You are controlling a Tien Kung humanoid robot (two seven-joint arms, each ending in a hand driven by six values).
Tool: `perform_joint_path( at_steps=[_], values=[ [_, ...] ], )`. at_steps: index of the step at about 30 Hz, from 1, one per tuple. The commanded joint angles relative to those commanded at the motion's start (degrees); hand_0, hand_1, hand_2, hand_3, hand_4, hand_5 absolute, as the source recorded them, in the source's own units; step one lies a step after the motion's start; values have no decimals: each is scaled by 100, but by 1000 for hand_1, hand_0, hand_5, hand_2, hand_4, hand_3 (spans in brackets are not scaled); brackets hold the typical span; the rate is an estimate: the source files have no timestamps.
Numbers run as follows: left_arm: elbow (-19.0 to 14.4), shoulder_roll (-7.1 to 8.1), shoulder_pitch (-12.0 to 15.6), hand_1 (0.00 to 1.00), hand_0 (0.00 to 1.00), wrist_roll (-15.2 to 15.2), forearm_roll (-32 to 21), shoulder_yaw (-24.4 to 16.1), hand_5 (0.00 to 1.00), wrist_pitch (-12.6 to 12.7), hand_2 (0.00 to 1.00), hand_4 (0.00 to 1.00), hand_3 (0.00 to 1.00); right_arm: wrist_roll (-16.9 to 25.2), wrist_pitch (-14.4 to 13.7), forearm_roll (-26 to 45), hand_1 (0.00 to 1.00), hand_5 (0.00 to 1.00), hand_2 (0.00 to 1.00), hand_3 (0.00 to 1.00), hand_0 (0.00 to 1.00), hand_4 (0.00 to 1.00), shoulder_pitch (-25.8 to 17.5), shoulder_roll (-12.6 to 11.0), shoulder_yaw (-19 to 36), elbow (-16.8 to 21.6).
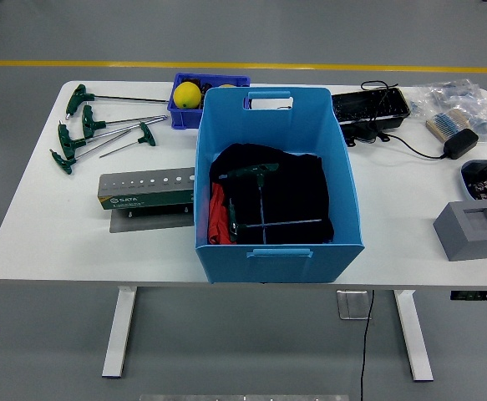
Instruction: Lift tool from toolbox,place it in box,lift tool from toolbox,place it in box
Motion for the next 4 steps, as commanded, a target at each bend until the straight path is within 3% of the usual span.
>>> perform_joint_path(
  at_steps=[4],
  values=[
    [15, 17, -24, 719, 721, 10, 16, 18, 987, 7, 833, 903, 748, 4, 5, 7, 659, 675, 727, 570, 683, 797, 14, -4, 8, -1]
  ],
)
